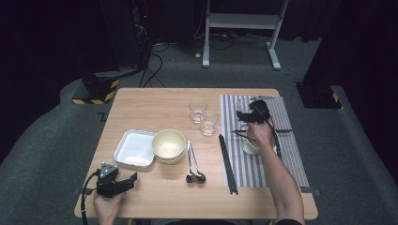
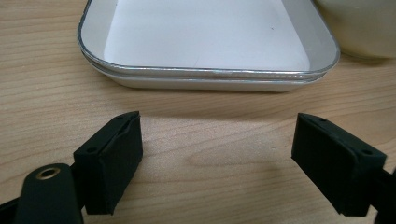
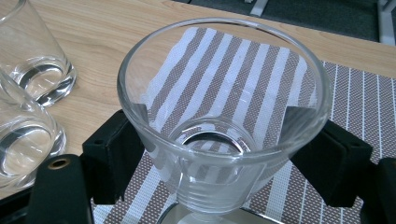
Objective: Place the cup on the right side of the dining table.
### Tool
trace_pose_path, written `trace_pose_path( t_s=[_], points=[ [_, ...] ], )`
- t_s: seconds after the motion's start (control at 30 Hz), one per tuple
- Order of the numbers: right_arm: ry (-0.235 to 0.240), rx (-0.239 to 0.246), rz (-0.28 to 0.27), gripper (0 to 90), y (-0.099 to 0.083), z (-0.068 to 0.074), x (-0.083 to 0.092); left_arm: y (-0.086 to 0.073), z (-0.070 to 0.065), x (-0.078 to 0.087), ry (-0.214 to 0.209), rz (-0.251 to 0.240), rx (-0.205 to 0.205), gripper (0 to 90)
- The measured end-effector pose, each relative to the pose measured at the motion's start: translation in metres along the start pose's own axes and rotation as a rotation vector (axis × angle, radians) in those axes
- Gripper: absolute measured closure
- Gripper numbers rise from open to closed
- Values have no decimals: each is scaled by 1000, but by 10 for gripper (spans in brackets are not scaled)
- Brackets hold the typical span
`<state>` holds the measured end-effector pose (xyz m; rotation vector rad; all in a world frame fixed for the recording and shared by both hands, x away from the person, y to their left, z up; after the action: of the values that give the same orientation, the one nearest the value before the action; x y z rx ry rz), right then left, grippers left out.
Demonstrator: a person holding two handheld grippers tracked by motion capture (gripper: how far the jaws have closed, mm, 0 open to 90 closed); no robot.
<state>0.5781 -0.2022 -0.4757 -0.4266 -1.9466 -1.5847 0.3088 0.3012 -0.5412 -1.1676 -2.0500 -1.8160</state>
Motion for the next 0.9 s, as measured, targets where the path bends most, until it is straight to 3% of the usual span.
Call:
trace_pose_path(
  t_s=[0.9],
  points=[
    [3, 5, 21, 206, 0, -3, -3, 1, 0, -2, 13, -4, 10, 170]
  ],
)
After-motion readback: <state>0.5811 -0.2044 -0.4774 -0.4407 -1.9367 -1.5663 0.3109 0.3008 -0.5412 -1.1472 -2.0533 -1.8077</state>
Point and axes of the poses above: each handheld gripper's, and its own axes: x roughly backward along the jaws, y roughly out of its top, z roughly to its left, the point moved 1 cm from there along -x, roughly forward along the jaws, and after that the axes turned 13 degrees about -y, right-handed, at the moved point
